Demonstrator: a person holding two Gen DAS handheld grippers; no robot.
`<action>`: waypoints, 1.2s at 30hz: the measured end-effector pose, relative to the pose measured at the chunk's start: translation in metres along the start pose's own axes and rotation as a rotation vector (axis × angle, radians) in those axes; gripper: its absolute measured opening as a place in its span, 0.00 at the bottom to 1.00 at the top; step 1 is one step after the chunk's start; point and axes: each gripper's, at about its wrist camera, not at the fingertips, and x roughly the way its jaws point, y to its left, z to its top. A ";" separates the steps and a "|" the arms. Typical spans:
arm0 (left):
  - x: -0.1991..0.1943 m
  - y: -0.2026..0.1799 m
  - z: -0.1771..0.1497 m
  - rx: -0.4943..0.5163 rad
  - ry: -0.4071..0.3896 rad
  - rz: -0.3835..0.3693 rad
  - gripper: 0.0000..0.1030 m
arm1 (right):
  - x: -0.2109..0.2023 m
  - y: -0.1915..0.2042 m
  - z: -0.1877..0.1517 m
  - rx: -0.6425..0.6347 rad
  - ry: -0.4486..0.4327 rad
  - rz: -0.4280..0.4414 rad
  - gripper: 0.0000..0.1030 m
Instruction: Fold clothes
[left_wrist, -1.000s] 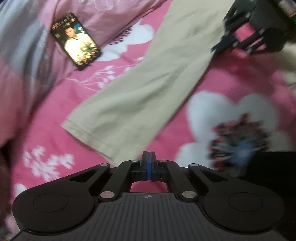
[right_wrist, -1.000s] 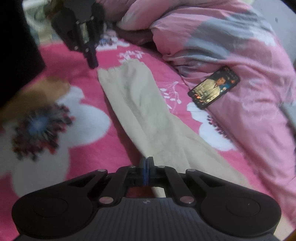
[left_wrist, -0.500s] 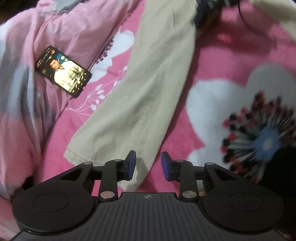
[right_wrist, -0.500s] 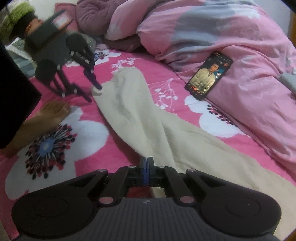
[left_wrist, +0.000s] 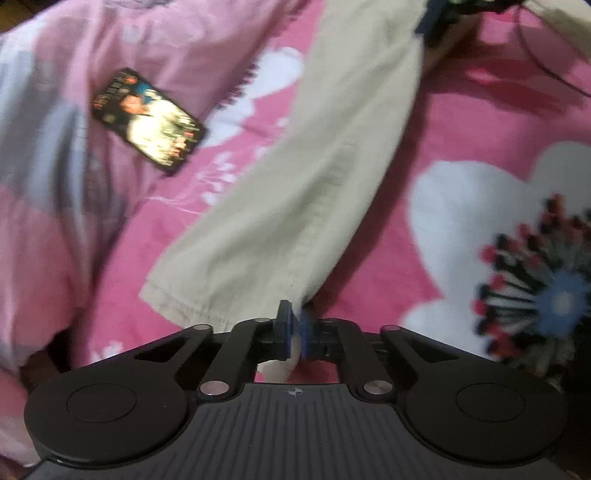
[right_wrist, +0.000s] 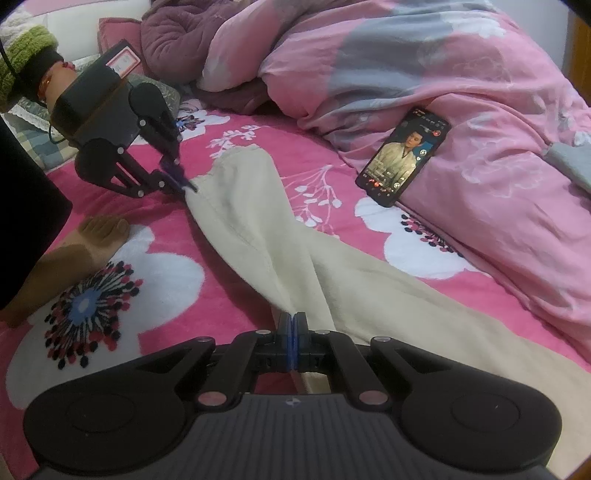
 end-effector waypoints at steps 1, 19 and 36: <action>-0.003 -0.001 0.000 0.016 0.008 -0.041 0.01 | -0.002 0.000 -0.001 -0.002 0.000 0.019 0.00; -0.037 -0.029 -0.006 0.090 0.258 -0.649 0.00 | -0.014 0.010 -0.034 0.063 0.114 0.300 0.00; -0.021 -0.008 -0.031 0.023 0.497 -0.703 0.23 | -0.088 -0.063 -0.094 0.625 0.093 0.260 0.04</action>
